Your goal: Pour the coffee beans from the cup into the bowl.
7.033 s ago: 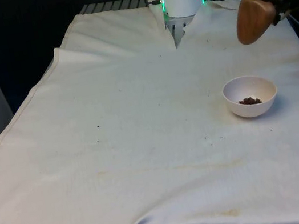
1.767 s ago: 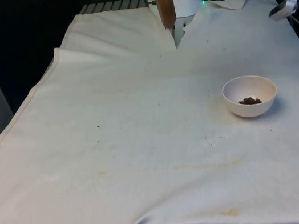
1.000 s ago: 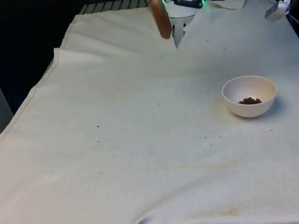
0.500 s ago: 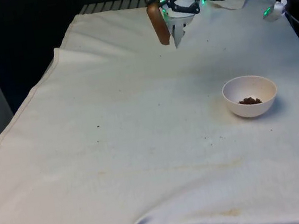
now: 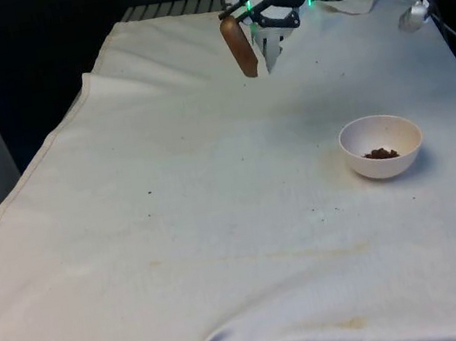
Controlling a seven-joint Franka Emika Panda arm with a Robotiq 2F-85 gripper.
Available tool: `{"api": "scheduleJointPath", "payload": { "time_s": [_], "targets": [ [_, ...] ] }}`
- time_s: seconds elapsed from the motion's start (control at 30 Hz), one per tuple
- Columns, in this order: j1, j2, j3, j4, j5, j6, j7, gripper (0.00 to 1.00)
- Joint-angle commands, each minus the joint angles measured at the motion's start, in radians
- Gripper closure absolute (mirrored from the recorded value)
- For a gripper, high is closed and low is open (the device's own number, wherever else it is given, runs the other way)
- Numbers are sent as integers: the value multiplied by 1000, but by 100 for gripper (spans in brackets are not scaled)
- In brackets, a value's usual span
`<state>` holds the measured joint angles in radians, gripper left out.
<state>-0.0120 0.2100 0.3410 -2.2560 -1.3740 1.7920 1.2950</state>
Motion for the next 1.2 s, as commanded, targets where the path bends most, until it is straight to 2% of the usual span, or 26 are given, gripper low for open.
{"api": "scheduleJointPath", "payload": {
  "time_s": [0.0,0.03,0.07,0.1,0.33,0.37,0.4,0.43,0.57,0.6,0.63,0.8,0.83,0.87,1.13,1.17],
  "targets": [
    [-8,-10,-3,-11,7,33,7,100],
    [-8,-11,-6,-12,9,39,8,100],
    [0,-1,-6,-3,4,13,4,100],
    [-8,-12,-9,-13,12,45,10,100],
    [-8,-17,-32,-23,25,90,24,100],
    [0,-7,-36,-15,21,71,22,100],
    [-7,-18,-38,-25,28,102,27,100],
    [-8,-19,-41,-27,31,107,28,100],
    [-8,-24,-53,-34,39,132,33,100],
    [0,-16,-54,-26,36,109,29,100],
    [-8,-26,-60,-37,42,145,35,100],
    [-8,-31,-80,-45,52,183,40,100],
    [0,-20,-82,-35,48,159,37,100],
    [-8,-32,-83,-47,53,188,40,100],
    [-7,-40,-117,-62,65,250,48,100],
    [0,-32,-117,-54,58,225,44,100]
  ]
}}
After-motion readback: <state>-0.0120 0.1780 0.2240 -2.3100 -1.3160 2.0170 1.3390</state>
